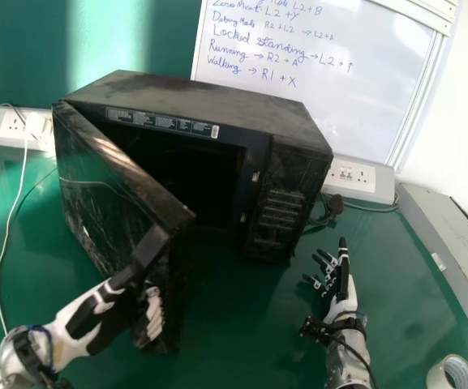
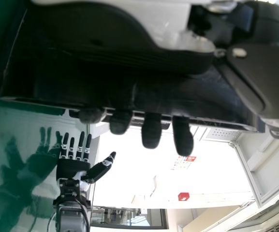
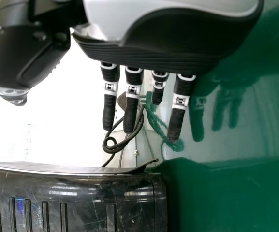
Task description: Open the door of oven
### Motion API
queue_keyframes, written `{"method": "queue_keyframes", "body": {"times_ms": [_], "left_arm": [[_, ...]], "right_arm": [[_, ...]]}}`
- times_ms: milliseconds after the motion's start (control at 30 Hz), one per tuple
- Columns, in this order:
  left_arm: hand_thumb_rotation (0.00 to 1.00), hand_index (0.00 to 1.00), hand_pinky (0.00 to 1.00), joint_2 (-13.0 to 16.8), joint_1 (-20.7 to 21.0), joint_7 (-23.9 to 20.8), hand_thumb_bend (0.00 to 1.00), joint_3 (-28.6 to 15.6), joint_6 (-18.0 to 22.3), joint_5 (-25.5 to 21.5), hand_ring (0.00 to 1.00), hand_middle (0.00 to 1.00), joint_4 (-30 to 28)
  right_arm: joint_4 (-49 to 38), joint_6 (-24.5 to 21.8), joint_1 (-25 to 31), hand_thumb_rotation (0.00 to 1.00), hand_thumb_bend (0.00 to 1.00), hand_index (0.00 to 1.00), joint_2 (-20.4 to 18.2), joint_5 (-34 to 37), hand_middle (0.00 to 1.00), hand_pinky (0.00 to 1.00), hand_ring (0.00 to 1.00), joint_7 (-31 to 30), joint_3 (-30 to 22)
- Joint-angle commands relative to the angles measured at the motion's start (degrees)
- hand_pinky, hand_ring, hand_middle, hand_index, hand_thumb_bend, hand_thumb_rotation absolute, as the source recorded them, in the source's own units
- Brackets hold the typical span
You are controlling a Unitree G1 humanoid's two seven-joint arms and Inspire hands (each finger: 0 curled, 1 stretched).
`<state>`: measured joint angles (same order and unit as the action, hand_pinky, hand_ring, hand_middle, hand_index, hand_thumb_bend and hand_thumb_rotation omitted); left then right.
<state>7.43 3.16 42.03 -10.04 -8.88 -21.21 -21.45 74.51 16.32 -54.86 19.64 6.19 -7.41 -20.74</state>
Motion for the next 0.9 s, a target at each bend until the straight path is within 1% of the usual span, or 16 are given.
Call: {"method": "queue_keyframes", "body": {"times_ms": [0,33,100,200,300,367,433,500,567,633,700,733,767,800,833,867], "left_arm": [[0.63,0.09,0.00,-2.0,-3.3,-1.7,0.47,-1.9,1.4,-6.2,0.04,0.08,0.8],[0.64,0.09,0.00,-1.6,-3.6,-1.4,0.47,-2.2,2.2,-6.3,0.04,0.08,0.8],[0.62,0.09,0.00,-0.1,-4.2,-0.2,0.47,-2.8,2.6,-7.2,0.04,0.08,1.0],[0.61,0.09,0.00,2.5,-5.1,0.6,0.52,-3.9,2.1,-8.1,0.04,0.08,1.0],[0.66,0.09,0.00,4.5,-6.2,-0.1,0.57,-5.2,1.8,-8.7,0.04,0.08,0.7],[0.66,0.09,0.00,5.5,-6.6,-0.6,0.60,-6.1,2.3,-8.9,0.04,0.08,0.6],[0.65,0.09,0.00,6.9,-6.3,0.2,0.62,-7.1,2.3,-10.4,0.03,0.07,1.3],[0.66,0.08,0.00,9.2,-6.0,1.4,0.64,-8.4,0.9,-12.3,0.03,0.07,1.9],[0.63,0.08,0.00,11.0,-5.9,2.2,0.67,-9.7,-0.5,-14.5,0.02,0.07,2.3],[0.62,0.08,0.00,11.5,-5.5,3.6,0.66,-10.7,1.3,-15.4,0.03,0.07,3.8],[0.62,0.09,0.00,12.4,-5.2,4.8,0.67,-11.7,2.1,-16.0,0.03,0.07,5.2],[0.62,0.09,0.00,13.0,-5.2,5.3,0.68,-12.1,1.4,-16.9,0.03,0.08,5.8],[0.60,0.10,0.00,13.5,-5.2,6.0,0.69,-12.5,1.5,-17.3,0.03,0.08,6.4],[0.61,0.10,0.00,13.7,-5.2,6.5,0.70,-12.9,1.5,-17.8,0.03,0.08,6.9],[0.61,0.10,0.00,13.8,-5.0,7.4,0.70,-13.2,1.6,-18.6,0.03,0.08,7.6],[0.61,0.10,0.00,14.0,-5.0,7.9,0.68,-13.4,1.8,-18.9,0.03,0.08,8.0]], "right_arm": [[1.8,-2.5,2.7,0.86,0.90,0.73,0.1,-0.2,0.76,0.61,0.72,1.1,-0.1],[1.8,-2.6,2.7,0.86,0.87,0.73,0.2,-0.2,0.76,0.61,0.72,1.1,-0.1],[1.8,-2.7,2.6,0.87,0.85,0.74,0.3,-0.1,0.77,0.61,0.72,1.0,-0.2],[1.8,-2.8,2.4,0.87,0.83,0.75,0.5,0.0,0.78,0.61,0.72,0.7,-0.2],[1.8,-2.9,2.4,0.88,0.88,0.75,0.8,-0.1,0.77,0.60,0.73,0.6,-0.1],[1.8,-2.8,2.4,0.87,0.89,0.76,1.0,-0.1,0.77,0.61,0.73,0.3,-0.2],[1.7,-2.8,2.3,0.88,0.88,0.75,1.1,-0.2,0.77,0.60,0.73,0.2,-0.1],[1.8,-3.0,2.3,0.88,0.88,0.75,1.2,-0.2,0.76,0.60,0.72,0.3,-0.1],[1.8,-3.1,2.2,0.88,0.90,0.75,1.3,-0.3,0.76,0.60,0.72,0.4,-0.1],[1.8,-3.1,2.2,0.88,0.90,0.75,1.4,-0.3,0.76,0.60,0.72,0.4,0.0],[1.8,-3.1,2.1,0.88,0.91,0.75,1.6,-0.3,0.76,0.60,0.72,0.3,0.0],[1.7,-3.1,2.1,0.88,0.91,0.75,1.6,-0.3,0.76,0.60,0.72,0.2,0.0],[1.7,-3.1,2.0,0.88,0.92,0.75,1.7,-0.4,0.76,0.60,0.72,0.2,0.1],[1.8,-3.1,2.1,0.88,0.92,0.75,1.8,-0.5,0.76,0.60,0.72,0.2,0.2],[1.8,-3.2,2.0,0.88,0.92,0.76,1.8,-0.5,0.77,0.60,0.73,0.1,0.1],[1.9,-3.4,2.0,0.88,0.91,0.76,1.9,-0.4,0.77,0.60,0.72,0.1,0.1]]}}
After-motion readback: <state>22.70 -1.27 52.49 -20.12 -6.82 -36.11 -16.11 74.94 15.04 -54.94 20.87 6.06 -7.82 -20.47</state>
